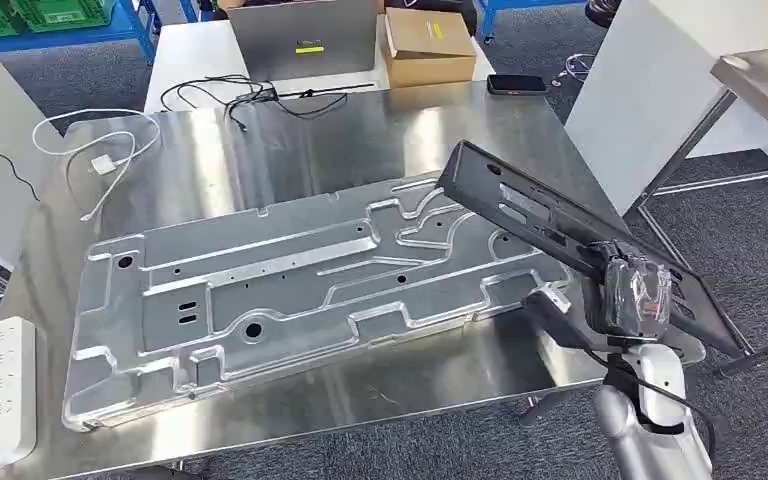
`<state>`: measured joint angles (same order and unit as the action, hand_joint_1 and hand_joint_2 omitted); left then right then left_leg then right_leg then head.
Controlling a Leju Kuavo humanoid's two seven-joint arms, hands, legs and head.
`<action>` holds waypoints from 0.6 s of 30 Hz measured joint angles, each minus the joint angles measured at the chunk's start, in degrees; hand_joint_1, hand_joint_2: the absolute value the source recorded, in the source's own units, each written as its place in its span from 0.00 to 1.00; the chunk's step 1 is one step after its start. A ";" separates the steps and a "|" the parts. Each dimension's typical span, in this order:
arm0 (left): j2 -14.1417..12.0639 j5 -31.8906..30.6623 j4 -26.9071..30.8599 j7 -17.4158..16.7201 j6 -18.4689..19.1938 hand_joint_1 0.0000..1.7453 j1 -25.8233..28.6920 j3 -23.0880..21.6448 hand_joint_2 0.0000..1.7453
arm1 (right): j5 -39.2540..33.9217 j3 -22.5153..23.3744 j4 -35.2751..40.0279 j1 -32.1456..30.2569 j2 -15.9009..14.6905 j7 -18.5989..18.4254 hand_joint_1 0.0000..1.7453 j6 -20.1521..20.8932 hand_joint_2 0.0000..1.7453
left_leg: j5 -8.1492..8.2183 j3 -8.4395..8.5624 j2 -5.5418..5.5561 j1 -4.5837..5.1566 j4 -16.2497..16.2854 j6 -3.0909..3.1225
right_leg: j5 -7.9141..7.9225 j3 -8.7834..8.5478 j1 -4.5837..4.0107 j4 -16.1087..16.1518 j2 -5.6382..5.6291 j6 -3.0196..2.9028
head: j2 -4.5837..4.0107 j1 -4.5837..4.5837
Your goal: Take the parts from the cabinet and place them on the table.
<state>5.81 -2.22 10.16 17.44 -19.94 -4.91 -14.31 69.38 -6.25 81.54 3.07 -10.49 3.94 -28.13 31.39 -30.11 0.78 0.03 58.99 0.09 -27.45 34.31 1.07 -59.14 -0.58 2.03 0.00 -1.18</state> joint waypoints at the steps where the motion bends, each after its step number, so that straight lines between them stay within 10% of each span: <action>1: 0.00 -0.27 0.00 -0.13 0.25 0.00 -0.15 -0.25 1.00 | 0.98 -0.79 -1.40 1.33 -0.07 0.17 1.00 0.39 1.00 | 0.00 0.03 -0.07 0.00 0.00 0.00 | 0.01 0.01 0.00 0.00 -0.03 0.00 | 0.00 0.00; 18: 0.39 -5.71 0.40 -3.06 3.24 0.00 -2.57 -3.92 1.00 | 3.49 -22.41 -27.65 31.55 2.28 5.62 1.00 13.14 1.00 | -0.04 0.06 -0.05 -0.01 0.02 -0.01 | 0.10 -0.01 -0.02 -0.04 -0.08 0.05 | 0.00 0.04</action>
<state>6.21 -7.94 10.56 14.38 -16.70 -7.48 -18.23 72.87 -28.66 53.89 34.62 -8.22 9.55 -14.99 31.35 -30.05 0.72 0.02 59.01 0.08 -27.35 34.29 1.05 -59.18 -0.66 2.09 0.00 -1.14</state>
